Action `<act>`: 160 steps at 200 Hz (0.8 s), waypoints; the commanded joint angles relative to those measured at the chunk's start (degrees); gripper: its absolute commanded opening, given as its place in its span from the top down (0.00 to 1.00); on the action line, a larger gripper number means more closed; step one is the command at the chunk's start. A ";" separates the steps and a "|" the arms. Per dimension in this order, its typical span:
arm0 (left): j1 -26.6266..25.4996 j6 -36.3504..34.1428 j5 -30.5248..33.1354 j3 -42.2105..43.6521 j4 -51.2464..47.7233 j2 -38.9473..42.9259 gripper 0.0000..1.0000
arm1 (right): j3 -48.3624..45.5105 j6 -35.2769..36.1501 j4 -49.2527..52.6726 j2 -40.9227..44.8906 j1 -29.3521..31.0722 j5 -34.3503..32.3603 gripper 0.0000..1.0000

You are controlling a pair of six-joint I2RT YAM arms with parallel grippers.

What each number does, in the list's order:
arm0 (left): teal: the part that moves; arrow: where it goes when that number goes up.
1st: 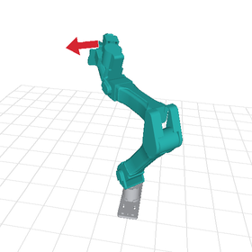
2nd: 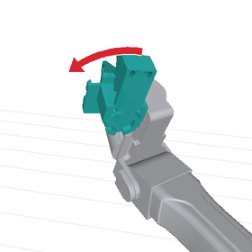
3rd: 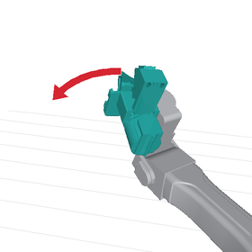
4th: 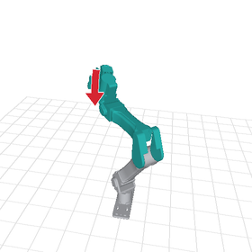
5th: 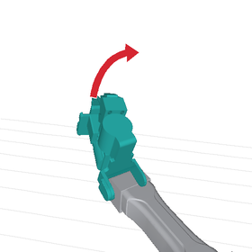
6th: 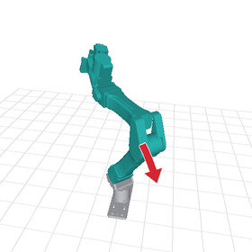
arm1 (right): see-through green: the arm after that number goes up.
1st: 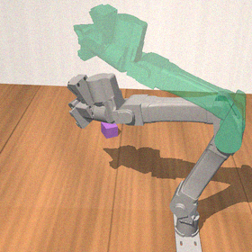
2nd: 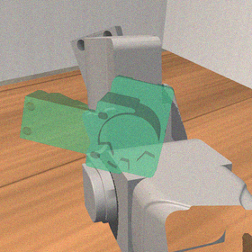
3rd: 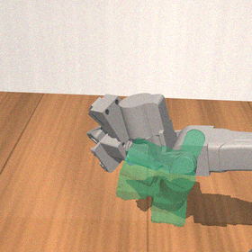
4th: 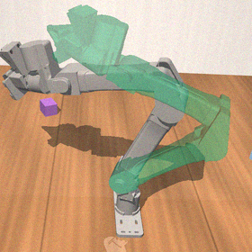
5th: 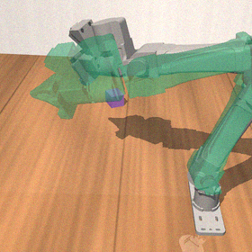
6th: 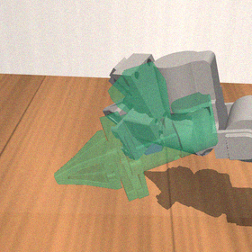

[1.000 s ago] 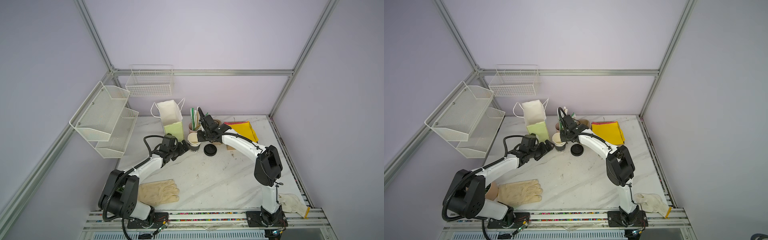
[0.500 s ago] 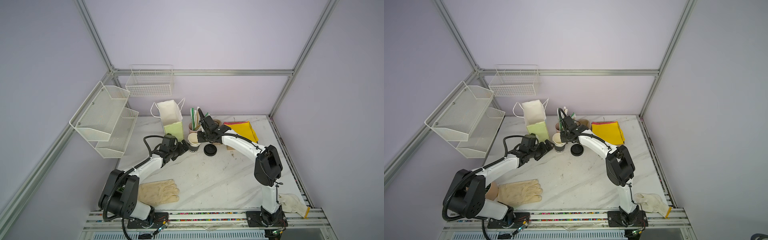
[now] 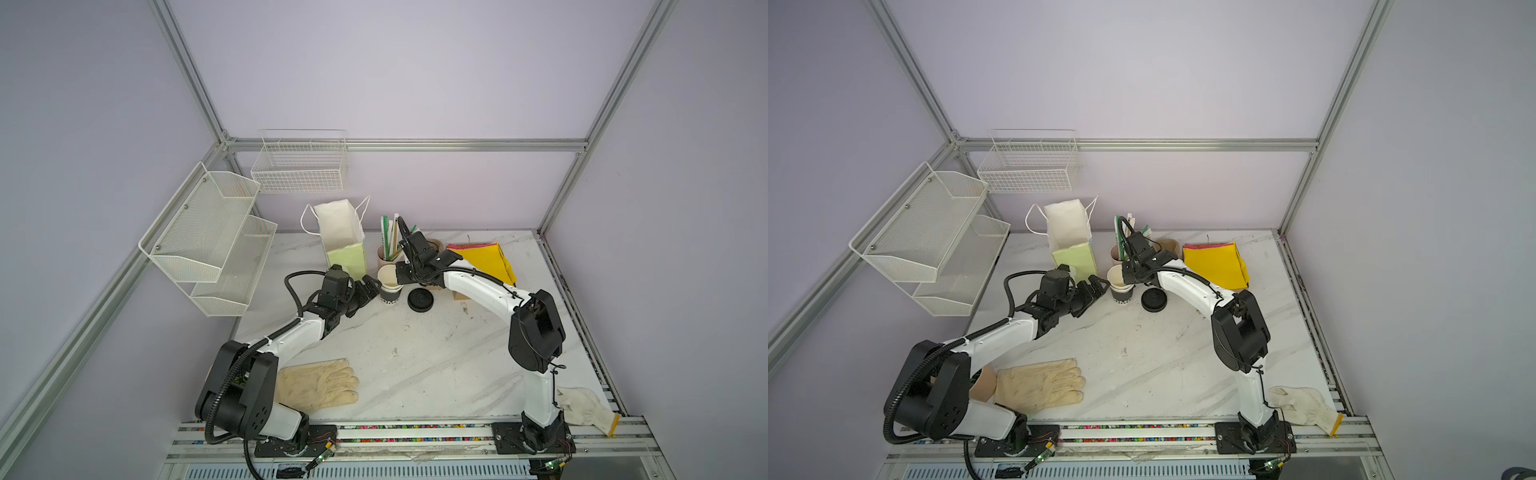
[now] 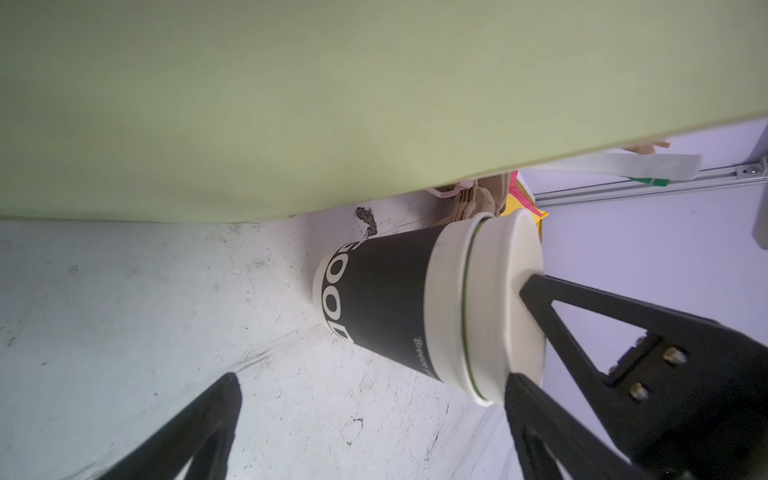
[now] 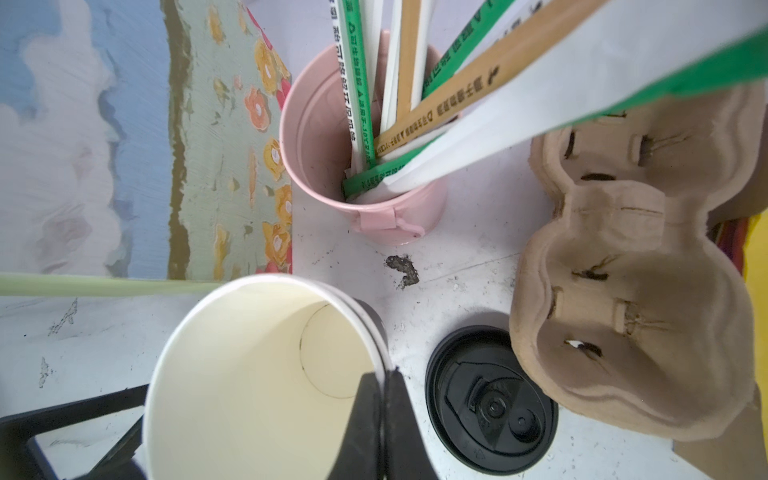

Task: Pack the takeout coffee
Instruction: 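Move the left gripper to the black cup and grip its side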

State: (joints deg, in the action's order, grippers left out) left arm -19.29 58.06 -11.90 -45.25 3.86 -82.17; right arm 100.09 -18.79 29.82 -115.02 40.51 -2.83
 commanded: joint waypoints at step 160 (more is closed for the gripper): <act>-0.22 5.30 -3.12 8.21 13.50 1.67 0.09 | 0.10 -2.54 0.30 0.20 0.37 0.03 1.00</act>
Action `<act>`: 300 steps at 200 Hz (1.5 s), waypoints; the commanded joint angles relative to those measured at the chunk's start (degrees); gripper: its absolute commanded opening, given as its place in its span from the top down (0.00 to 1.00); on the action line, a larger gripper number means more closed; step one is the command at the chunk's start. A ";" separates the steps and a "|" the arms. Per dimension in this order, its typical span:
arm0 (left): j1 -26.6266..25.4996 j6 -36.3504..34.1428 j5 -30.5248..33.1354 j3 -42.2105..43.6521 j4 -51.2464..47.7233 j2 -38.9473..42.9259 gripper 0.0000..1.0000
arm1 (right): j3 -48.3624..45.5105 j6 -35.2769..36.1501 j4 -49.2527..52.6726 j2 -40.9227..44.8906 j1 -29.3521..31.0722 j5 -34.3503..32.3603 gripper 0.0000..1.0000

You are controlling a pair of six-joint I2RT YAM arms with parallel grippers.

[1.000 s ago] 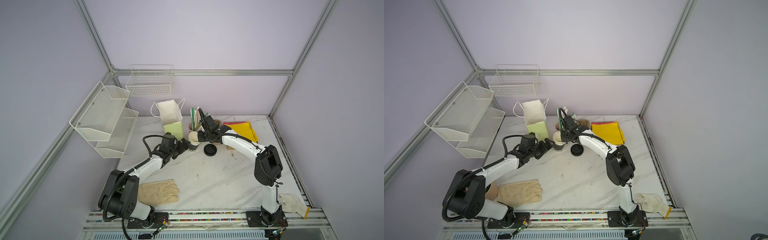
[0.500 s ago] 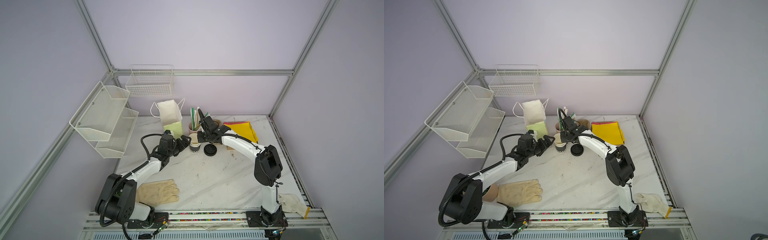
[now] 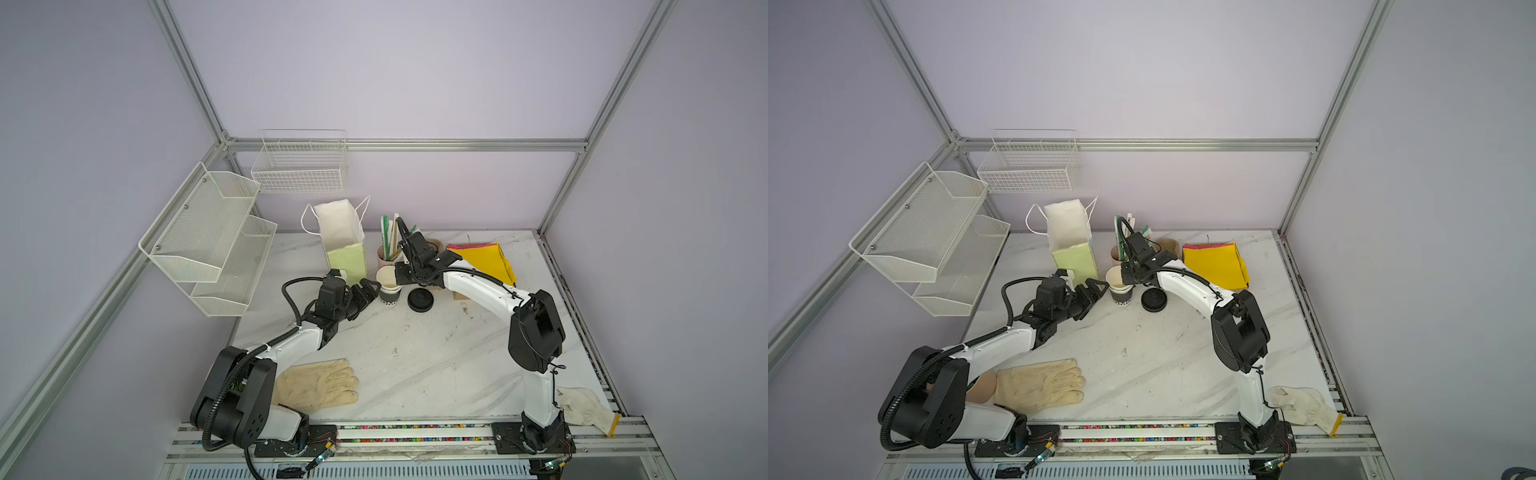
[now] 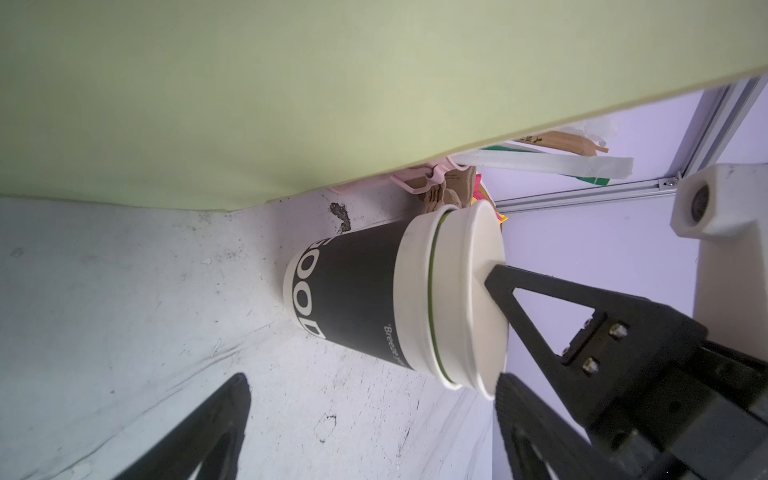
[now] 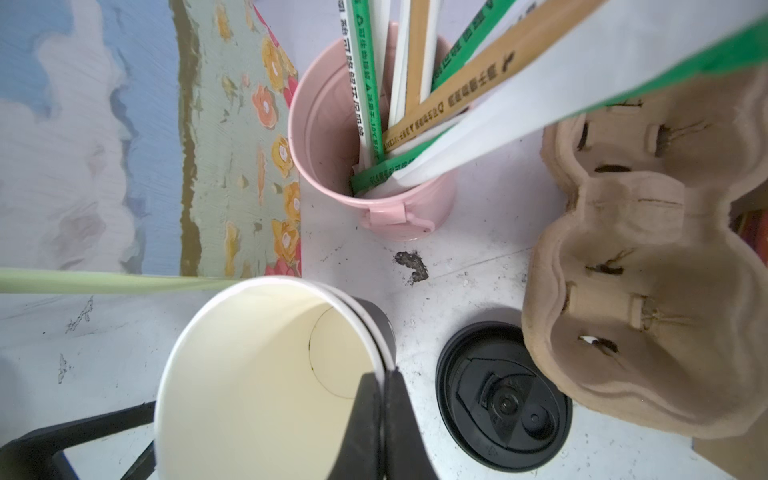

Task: Pack the takeout coffee
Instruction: 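Move the left gripper to the black cup and grip its side, then hold the black cup with the left gripper while the right pulls the inner cup up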

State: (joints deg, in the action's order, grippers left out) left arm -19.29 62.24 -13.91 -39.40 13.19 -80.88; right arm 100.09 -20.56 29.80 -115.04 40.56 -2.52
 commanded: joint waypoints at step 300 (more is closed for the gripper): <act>-0.12 3.33 -1.24 5.32 12.17 -4.54 0.11 | -0.57 -1.73 -0.52 -0.03 0.36 1.29 1.00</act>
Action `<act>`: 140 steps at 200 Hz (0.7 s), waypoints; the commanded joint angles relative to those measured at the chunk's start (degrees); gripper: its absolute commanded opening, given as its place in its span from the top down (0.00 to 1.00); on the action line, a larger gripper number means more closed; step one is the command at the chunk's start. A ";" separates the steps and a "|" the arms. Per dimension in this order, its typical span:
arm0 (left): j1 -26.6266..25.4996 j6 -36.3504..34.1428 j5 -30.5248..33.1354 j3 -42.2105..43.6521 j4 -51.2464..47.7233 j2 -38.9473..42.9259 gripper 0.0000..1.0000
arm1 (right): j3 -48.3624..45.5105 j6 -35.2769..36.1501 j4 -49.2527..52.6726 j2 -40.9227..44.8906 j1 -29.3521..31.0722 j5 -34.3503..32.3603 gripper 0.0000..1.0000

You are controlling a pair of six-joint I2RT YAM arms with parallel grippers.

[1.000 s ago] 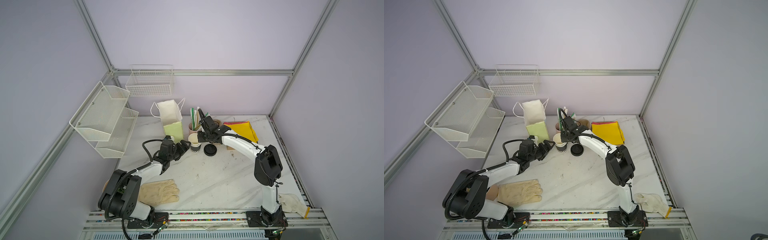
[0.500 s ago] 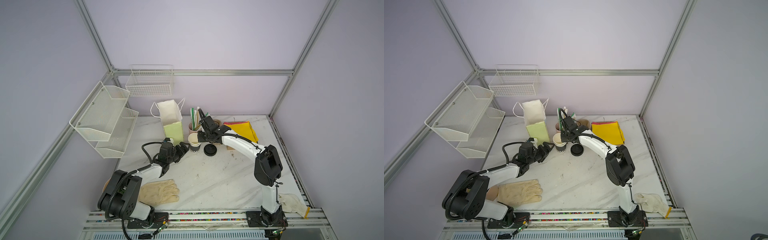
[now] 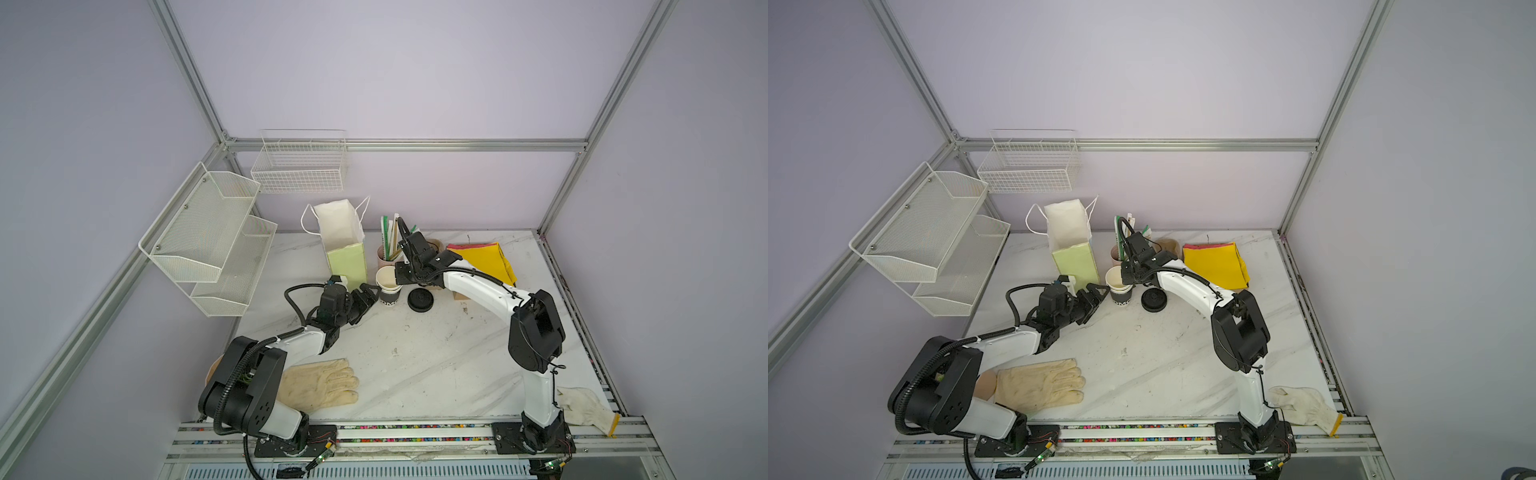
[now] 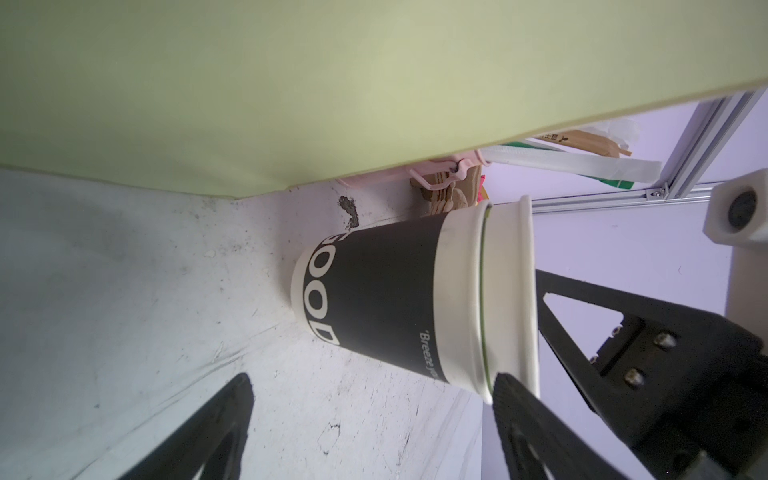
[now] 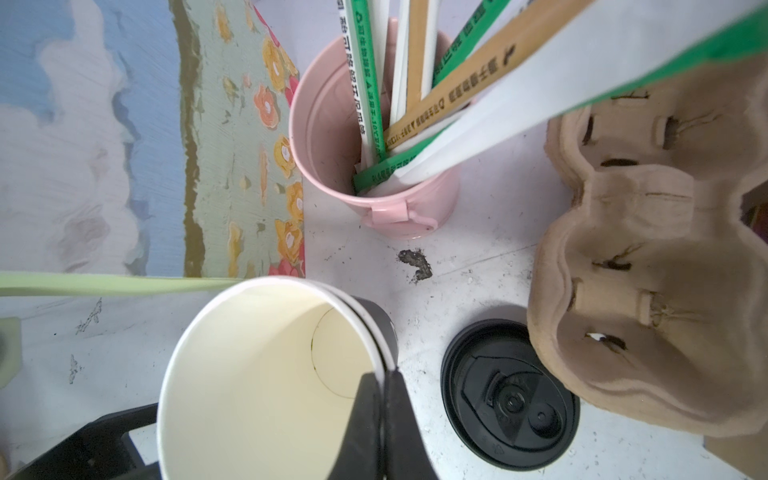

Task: Pack the takeout coffee
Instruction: 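Hold the black cup with the left gripper while the right pulls the inner cup up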

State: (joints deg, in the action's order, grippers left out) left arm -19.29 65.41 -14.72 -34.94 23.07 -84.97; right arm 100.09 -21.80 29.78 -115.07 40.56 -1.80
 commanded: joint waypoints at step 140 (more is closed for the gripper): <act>-0.09 -1.43 -0.65 0.19 1.39 0.37 0.17 | 0.55 0.18 1.13 -0.49 0.40 -1.27 1.00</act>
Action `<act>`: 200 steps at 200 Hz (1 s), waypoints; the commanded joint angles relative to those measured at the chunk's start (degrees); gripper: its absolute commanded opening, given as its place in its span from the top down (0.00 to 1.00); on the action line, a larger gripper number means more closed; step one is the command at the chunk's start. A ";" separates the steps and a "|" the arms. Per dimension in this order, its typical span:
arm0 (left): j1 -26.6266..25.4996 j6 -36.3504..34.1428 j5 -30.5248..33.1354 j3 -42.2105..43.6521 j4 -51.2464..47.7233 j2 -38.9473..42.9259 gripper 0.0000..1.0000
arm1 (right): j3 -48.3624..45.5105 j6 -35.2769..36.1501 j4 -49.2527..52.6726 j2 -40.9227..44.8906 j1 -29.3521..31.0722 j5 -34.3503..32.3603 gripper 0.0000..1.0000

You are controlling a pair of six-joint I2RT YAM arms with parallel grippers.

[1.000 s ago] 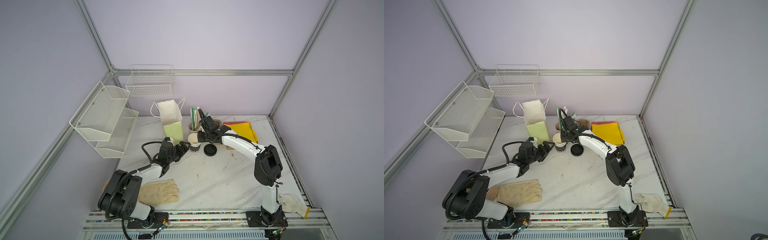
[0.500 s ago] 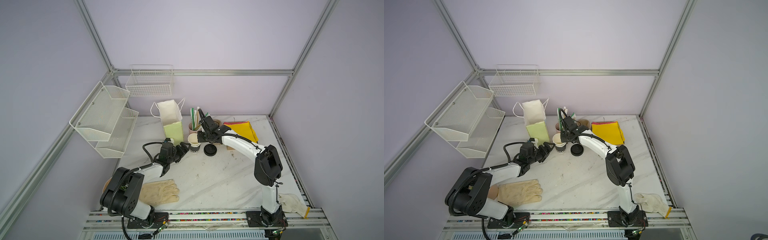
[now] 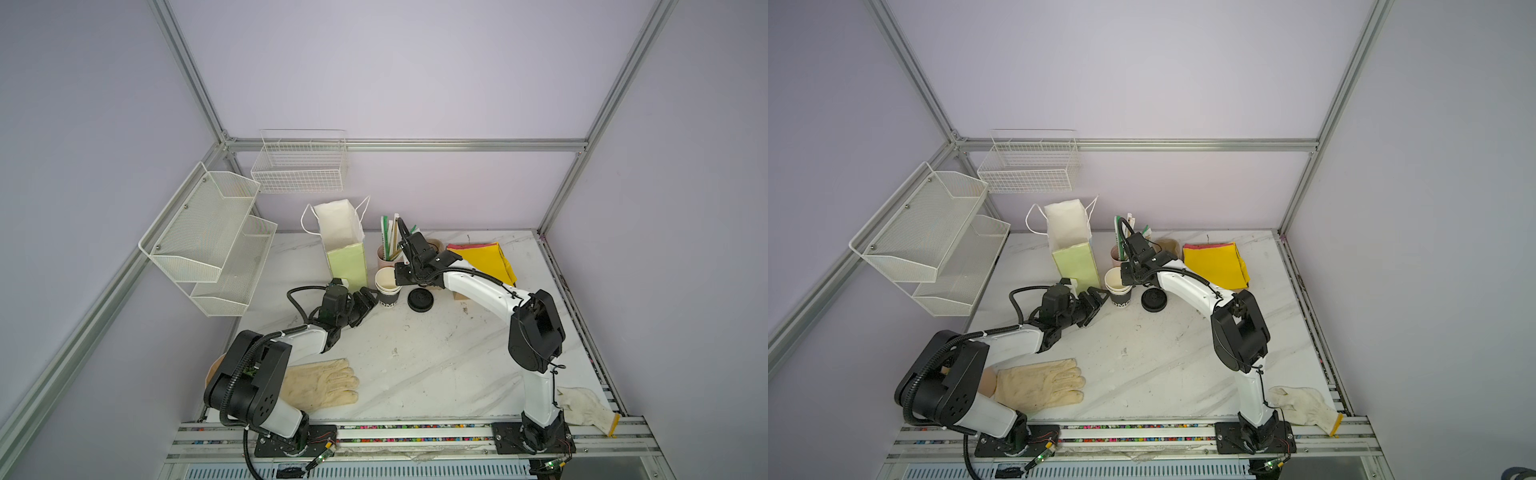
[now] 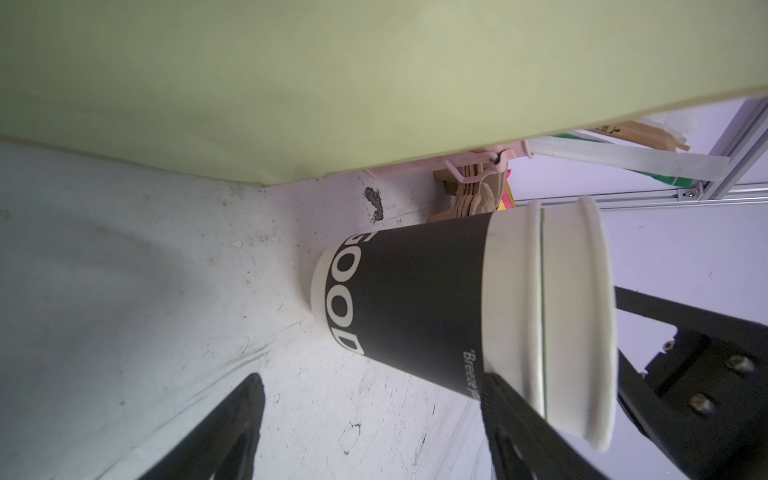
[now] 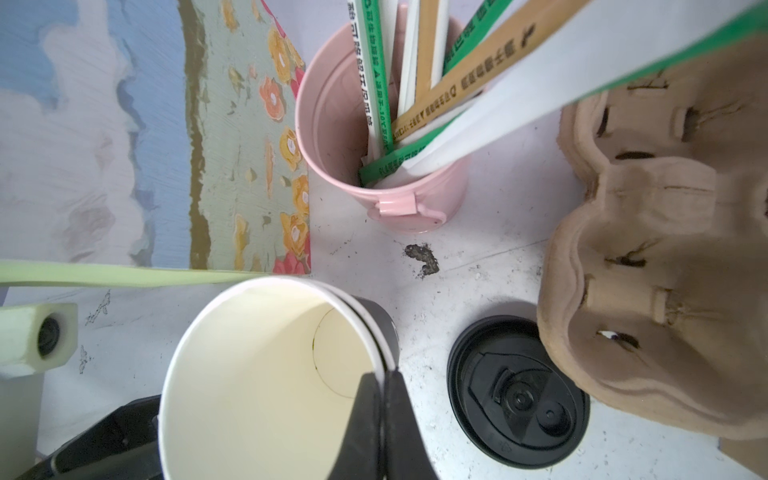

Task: Pack the takeout coffee
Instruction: 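Hold the black cup with the left gripper while the right pulls the inner cup up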

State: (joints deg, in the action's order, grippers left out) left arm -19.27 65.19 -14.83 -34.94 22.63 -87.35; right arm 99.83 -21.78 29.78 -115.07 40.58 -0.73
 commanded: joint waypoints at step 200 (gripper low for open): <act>-0.07 -0.06 -3.53 -0.12 5.70 -2.80 0.24 | 1.40 -0.10 0.08 -0.50 0.73 0.73 1.00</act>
State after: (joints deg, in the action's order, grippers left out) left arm -19.27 65.41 -17.52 -34.94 27.62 -89.25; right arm 99.83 -21.78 29.78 -115.09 40.58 -1.19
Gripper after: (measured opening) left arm 0.764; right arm 0.058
